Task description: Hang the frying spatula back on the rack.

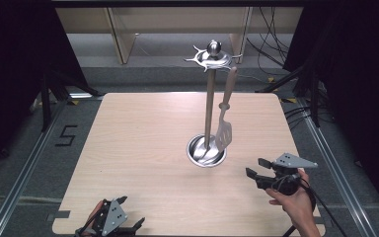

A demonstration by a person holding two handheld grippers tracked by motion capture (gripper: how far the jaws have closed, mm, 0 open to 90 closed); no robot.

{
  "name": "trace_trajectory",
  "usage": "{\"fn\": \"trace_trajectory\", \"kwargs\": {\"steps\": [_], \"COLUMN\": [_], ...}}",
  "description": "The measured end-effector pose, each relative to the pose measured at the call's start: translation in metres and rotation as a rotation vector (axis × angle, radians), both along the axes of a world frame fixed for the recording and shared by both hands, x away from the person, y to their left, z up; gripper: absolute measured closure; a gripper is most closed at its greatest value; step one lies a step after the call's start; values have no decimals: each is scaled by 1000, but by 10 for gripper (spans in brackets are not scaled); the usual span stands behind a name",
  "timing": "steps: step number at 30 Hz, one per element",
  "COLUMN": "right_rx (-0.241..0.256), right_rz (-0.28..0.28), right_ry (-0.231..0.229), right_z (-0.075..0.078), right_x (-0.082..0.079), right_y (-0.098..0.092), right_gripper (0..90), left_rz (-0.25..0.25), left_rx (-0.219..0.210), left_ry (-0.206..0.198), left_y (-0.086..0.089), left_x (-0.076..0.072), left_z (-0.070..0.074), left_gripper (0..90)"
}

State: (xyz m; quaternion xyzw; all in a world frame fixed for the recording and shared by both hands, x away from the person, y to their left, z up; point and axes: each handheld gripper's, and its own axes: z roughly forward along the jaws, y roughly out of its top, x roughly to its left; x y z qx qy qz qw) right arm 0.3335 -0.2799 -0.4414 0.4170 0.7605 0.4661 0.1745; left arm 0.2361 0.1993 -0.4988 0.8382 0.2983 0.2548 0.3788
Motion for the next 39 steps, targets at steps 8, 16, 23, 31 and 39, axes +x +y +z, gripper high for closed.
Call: {"fn": "trace_trajectory", "kwargs": {"steps": [8,16,23,31,39], "right_rx": [-6,-6,-21,-35,-91], "right_rz": [6,20,23,34,54], "right_ry": [17,15,42,57,63], "right_z": [-8,-12,-22,-28,-34], "right_x": [-4,-10,-16,-23,-36], "right_y": [-1,0,-3,-4,1], "right_gripper": [374,364,355,350,336], "left_rz": [31,32,6,13,6], "left_rx": [10,-8,-17,-9,-11], "left_ry": [24,35,16,6,18], "left_y": [4,4,5,5,4], "left_x": [-4,-4,-1,-2,-2], "left_z": [-1,-1,-1,-1,-1], "left_gripper": [151,151,150,151,151]}}
